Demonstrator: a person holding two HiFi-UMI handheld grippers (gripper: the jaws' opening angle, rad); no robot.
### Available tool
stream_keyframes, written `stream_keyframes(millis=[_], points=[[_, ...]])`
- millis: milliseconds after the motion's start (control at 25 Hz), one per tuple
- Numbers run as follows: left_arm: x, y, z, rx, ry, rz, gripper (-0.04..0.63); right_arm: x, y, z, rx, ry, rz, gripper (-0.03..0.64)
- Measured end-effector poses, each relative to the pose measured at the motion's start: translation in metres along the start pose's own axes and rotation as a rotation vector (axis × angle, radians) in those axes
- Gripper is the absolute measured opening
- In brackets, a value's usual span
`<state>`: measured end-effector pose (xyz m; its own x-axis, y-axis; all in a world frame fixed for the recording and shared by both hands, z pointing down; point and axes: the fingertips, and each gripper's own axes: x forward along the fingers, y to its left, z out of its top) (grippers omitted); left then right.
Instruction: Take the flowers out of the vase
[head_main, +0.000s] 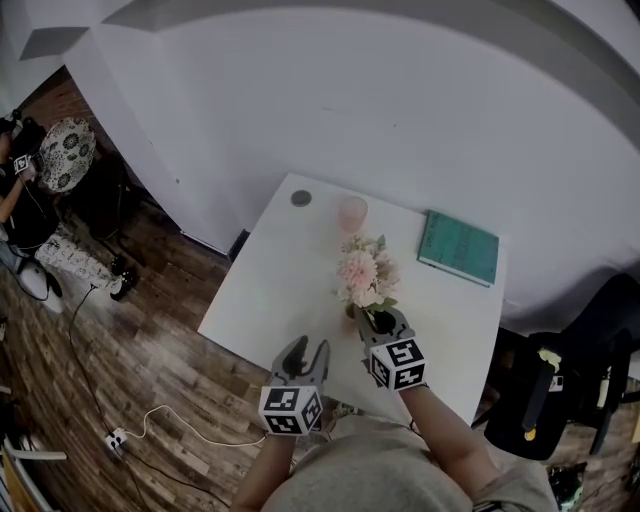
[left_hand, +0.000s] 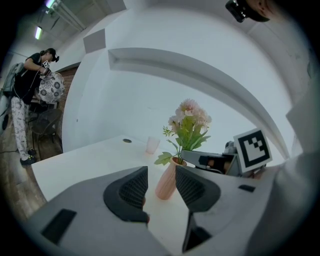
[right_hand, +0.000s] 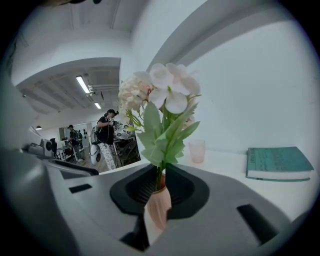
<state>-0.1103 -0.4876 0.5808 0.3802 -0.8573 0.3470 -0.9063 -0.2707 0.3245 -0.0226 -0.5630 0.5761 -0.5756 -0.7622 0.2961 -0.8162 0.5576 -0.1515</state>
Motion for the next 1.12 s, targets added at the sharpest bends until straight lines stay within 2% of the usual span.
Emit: stream_keyframes(millis=[520, 1120], points=[[-0.028, -0.004, 0.002, 0.006, -0.031, 0.001, 0.164, -0.013, 0.003, 0.036, -0.086, -0.078, -0.026, 0.044], [-0.074, -0.011, 0.001, 0.03, -0.064, 0.009, 0.159, -0.037, 0.026, 0.095, -0.134, -0.201, -0.035, 0.043]])
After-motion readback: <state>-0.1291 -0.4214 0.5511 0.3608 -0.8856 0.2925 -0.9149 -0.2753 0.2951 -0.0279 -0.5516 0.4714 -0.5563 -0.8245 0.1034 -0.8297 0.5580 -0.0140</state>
